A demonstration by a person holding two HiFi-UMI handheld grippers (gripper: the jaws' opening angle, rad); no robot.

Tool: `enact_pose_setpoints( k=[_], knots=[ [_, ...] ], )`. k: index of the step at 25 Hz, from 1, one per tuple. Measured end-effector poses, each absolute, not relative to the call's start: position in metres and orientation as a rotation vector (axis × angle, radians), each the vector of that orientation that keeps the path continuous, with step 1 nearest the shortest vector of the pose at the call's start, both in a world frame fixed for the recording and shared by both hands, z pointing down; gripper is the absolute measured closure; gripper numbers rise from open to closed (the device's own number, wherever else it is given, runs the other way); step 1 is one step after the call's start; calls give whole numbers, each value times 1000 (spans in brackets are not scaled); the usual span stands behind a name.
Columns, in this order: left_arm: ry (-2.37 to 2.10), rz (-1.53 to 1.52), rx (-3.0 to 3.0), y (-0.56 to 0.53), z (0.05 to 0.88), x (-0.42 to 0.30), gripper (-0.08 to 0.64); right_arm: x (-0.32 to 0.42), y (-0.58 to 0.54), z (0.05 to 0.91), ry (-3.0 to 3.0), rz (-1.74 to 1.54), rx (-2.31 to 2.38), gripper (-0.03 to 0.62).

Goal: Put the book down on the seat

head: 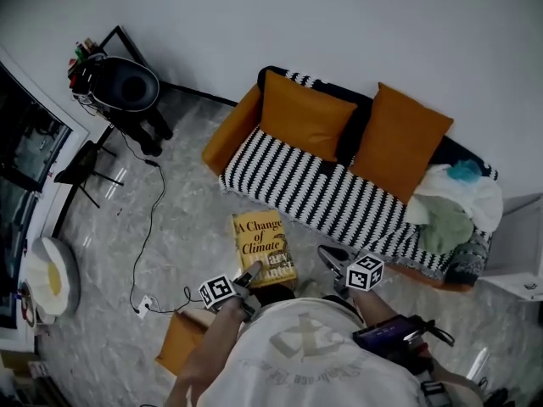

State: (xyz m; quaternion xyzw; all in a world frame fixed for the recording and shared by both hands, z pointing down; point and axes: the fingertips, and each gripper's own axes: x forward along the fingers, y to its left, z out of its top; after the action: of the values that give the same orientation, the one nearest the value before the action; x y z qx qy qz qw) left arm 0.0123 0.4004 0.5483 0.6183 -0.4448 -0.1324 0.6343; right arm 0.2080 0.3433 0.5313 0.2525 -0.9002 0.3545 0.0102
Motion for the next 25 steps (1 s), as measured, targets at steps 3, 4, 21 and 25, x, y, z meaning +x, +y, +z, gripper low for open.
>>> enact_pose_setpoints(
  k=[3, 4, 21, 25],
  knots=[
    [-992, -272, 1439, 386, 549, 20, 413, 216, 341, 536, -2789, 1138, 829, 577],
    [-985, -272, 1442, 380, 549, 22, 413, 220, 340, 538, -2777, 1151, 844, 577],
    [-963, -227, 1444, 296, 569, -9, 413, 194, 259, 534, -2715, 1105, 880, 577],
    [-963, -249, 1447, 273, 569, -24, 413, 179, 238, 534, -2687, 1079, 870, 577]
  ],
)
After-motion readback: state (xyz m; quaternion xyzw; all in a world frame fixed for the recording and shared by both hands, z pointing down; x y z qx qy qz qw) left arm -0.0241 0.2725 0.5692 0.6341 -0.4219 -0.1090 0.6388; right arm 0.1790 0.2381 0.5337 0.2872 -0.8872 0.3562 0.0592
